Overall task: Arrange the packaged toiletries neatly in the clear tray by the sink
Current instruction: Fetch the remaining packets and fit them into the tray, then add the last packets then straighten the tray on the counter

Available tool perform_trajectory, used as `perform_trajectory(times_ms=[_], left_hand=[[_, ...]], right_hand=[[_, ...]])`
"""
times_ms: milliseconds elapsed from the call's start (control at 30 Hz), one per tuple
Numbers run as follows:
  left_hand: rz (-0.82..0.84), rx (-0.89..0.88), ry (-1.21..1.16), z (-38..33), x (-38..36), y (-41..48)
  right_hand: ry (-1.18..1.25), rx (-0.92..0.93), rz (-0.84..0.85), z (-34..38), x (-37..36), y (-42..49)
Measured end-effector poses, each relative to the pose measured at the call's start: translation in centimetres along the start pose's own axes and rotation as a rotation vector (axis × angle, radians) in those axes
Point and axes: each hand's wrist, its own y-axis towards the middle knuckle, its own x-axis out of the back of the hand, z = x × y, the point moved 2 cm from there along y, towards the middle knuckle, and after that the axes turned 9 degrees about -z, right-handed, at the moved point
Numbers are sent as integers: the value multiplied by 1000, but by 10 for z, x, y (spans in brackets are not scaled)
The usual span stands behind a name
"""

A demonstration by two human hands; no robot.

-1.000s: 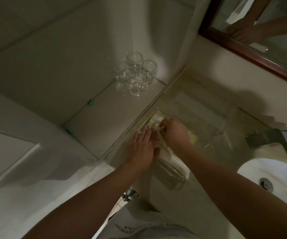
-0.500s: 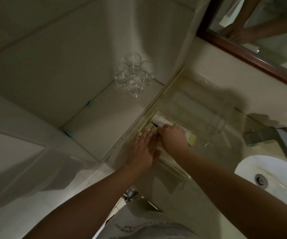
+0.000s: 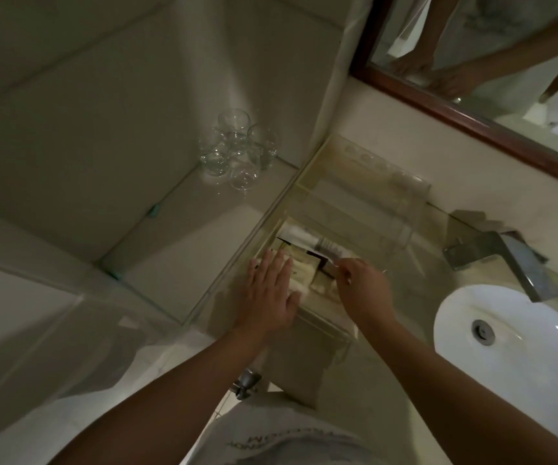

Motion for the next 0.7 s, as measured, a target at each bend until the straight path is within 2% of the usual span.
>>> perform_trajectory(times_ms=[133,400,533,700], left_hand=[[-26,-95,-39,-39,7,3],[37,-333,-65,-174,-18,-5],[62,-414,-116,-253,-47,-27],[120,-586,-217,-401,-105,-66]], right_hand=[[-7,-110,-17,-32,17,-19],[39,-261,-152,-121,62,-74],[101,-368,-248,-198,104,-122],[93,-466,-419,-336,177,-218]])
